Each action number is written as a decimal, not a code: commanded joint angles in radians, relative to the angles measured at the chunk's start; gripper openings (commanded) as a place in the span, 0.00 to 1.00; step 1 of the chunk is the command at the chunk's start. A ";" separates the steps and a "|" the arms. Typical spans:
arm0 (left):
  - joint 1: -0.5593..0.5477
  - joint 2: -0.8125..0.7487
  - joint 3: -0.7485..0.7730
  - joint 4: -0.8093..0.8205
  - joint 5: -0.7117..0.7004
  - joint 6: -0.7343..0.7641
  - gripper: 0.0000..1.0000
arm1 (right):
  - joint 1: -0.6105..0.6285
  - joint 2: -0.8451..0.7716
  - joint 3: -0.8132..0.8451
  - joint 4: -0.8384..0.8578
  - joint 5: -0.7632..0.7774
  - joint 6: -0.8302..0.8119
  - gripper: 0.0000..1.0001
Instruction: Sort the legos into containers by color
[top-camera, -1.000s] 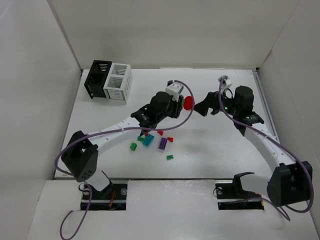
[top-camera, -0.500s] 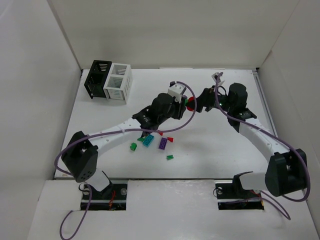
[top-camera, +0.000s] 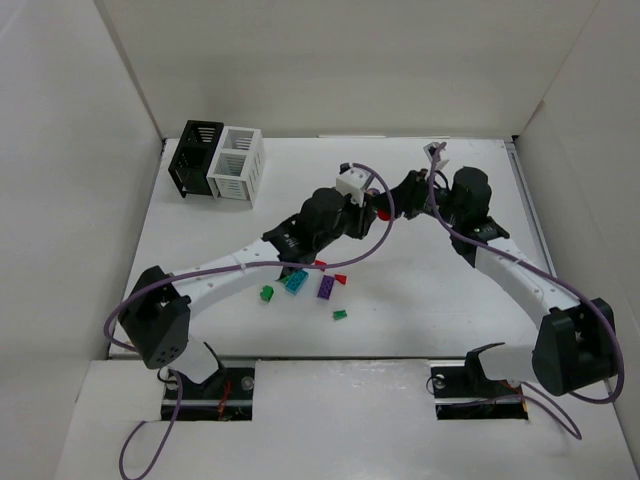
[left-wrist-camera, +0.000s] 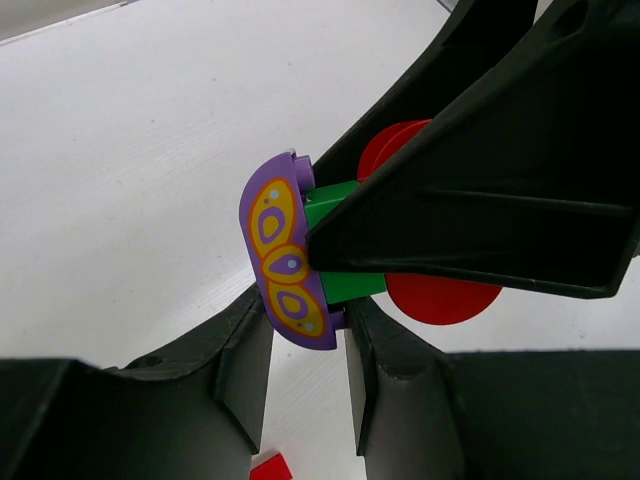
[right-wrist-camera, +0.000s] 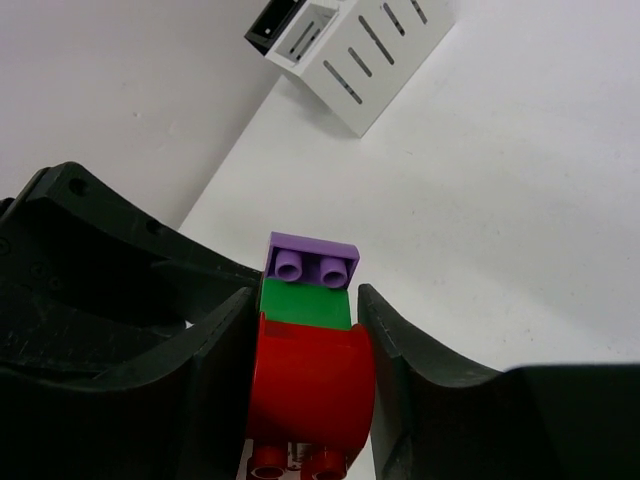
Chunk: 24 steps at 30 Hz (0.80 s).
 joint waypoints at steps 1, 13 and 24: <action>-0.006 -0.063 -0.020 0.080 0.009 -0.003 0.20 | 0.023 -0.029 0.006 0.086 0.054 0.020 0.45; -0.016 -0.084 -0.051 0.112 -0.086 -0.046 0.22 | 0.032 -0.029 0.006 0.122 -0.045 0.010 0.00; 0.128 -0.122 -0.051 0.032 -0.215 -0.104 0.23 | -0.073 -0.112 -0.059 -0.029 -0.271 -0.067 0.00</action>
